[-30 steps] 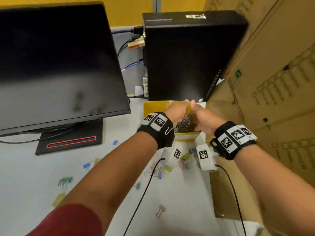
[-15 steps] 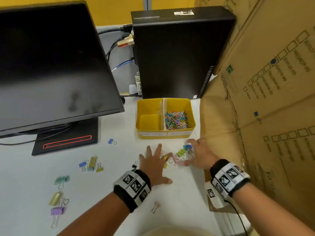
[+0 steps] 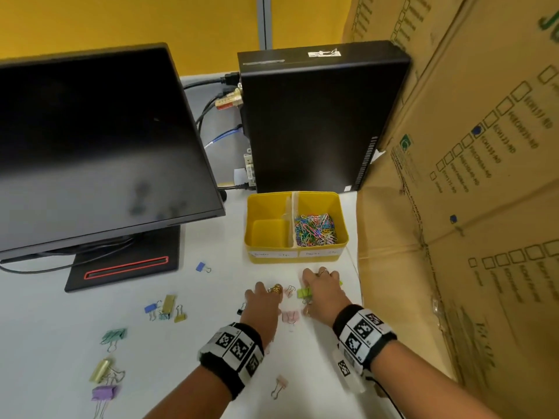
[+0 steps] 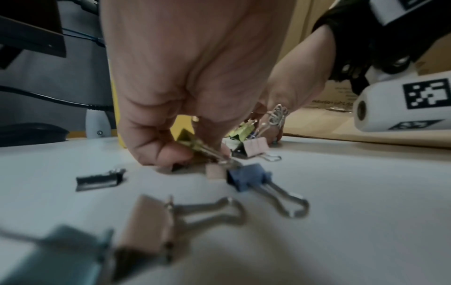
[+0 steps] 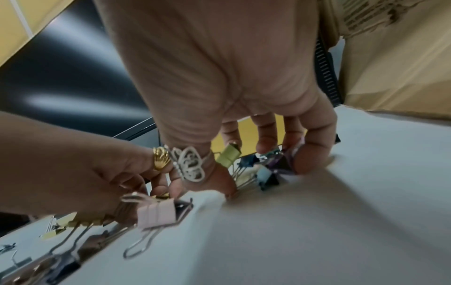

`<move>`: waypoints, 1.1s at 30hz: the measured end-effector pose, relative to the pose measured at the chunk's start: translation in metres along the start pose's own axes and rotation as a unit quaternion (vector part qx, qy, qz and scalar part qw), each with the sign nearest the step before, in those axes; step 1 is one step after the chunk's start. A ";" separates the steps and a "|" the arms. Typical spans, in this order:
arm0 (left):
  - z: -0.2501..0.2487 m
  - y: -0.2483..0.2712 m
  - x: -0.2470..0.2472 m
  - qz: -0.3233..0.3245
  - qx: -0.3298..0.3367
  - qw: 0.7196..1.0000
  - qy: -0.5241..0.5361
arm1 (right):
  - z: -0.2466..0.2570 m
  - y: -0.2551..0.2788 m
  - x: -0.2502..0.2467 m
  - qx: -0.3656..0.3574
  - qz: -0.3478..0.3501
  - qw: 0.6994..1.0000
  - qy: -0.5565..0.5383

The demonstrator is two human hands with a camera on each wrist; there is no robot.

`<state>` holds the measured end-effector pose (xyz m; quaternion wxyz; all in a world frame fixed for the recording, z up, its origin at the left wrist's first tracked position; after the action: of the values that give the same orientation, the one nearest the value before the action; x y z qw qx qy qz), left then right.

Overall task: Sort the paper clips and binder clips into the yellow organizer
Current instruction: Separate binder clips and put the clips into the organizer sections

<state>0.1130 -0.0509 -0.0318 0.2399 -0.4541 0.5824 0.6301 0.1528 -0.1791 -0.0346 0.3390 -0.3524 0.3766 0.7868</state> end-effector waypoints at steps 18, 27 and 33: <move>0.023 0.000 -0.072 0.038 0.028 0.925 0.377 | -0.029 0.009 0.004 -0.071 -0.112 0.971 -0.197; -0.023 -0.041 -0.154 -0.070 0.066 0.950 0.297 | -0.008 0.013 -0.041 -0.072 -0.157 0.945 -0.276; 0.029 -0.017 -0.149 -0.149 0.057 0.946 0.282 | 0.045 -0.017 -0.118 -0.134 -0.261 0.916 -0.274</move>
<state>0.1885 0.0142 0.0836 0.1828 -0.6802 0.5870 0.3992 0.2148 -0.1650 0.0763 0.5719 -0.2509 0.0549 0.7790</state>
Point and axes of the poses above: each hand's wrist, its own y-axis away from the middle knuckle, its own x-axis out of the palm, z = x × y, the point moved 3 cm from there along -y, towards the middle knuckle, and after that the axes turned 15 degrees about -x, right-handed, at the moved point
